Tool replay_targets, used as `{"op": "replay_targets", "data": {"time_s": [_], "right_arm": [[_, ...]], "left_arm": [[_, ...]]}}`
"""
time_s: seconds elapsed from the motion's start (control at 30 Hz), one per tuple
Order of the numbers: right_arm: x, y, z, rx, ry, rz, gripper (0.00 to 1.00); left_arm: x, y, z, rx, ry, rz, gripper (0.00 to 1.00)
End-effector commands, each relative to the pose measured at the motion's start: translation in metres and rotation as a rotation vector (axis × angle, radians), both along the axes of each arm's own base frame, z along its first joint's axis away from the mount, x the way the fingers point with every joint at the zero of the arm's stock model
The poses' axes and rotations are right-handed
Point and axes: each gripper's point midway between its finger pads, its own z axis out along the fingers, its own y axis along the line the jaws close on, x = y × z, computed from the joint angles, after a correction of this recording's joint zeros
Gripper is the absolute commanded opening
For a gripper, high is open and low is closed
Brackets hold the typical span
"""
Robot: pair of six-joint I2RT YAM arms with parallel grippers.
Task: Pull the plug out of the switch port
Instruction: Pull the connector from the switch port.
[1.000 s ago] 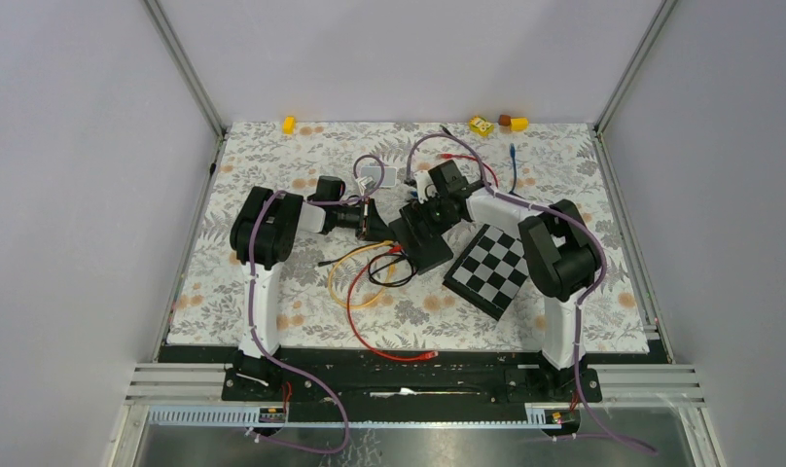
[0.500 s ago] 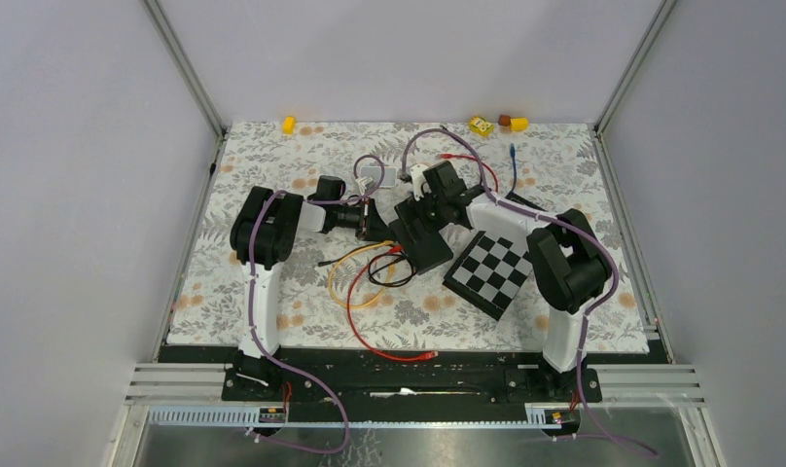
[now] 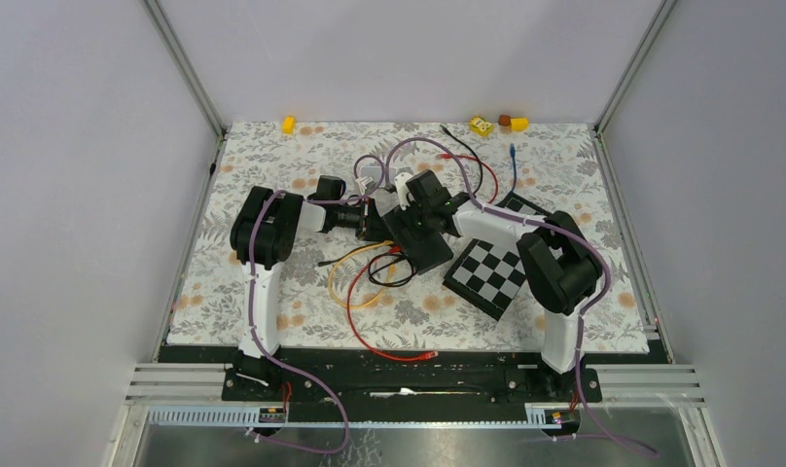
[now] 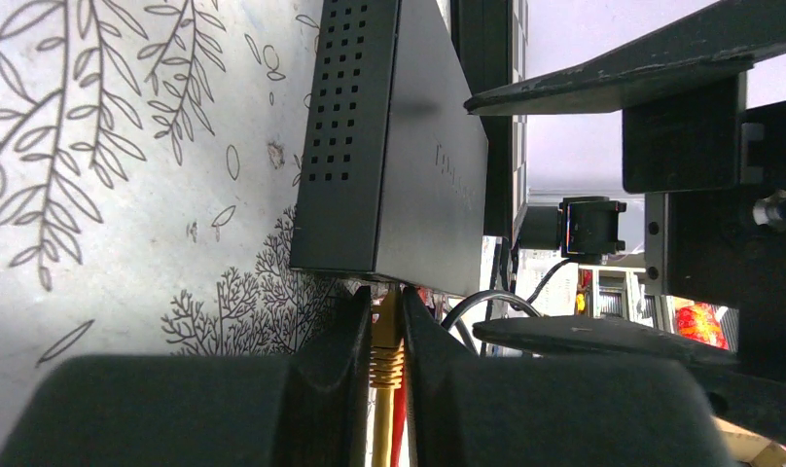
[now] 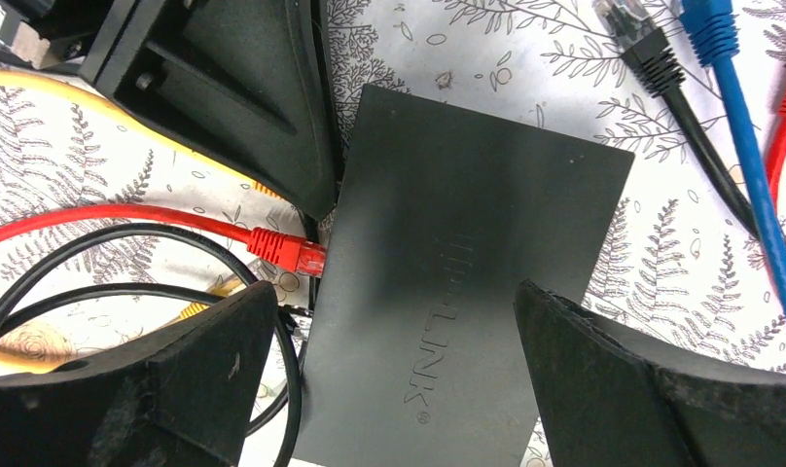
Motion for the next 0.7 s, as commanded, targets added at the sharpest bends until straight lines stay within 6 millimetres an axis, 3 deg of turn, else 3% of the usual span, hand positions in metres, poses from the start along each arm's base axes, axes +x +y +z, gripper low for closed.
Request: {"op": "replay_targets", "data": {"time_s": [0.0,0.27,0.67], "right_arm": [[0.017,0.009,0.006,-0.023,-0.075,-0.013,0.98],[0.019,-0.001,-0.013,-0.082,-0.067,-0.045,0.97],[0.022,-0.014,-0.024,-0.152,-0.084,-0.071,0.96]], "left_arm": [[-0.015,0.009,-0.065,0.150,0.072,0.047,0.00],[-0.013,0.010,-0.057,0.150,0.043,0.049,0.00],[-0.014,0.012,-0.052,0.135,0.027,0.042,0.00]]}}
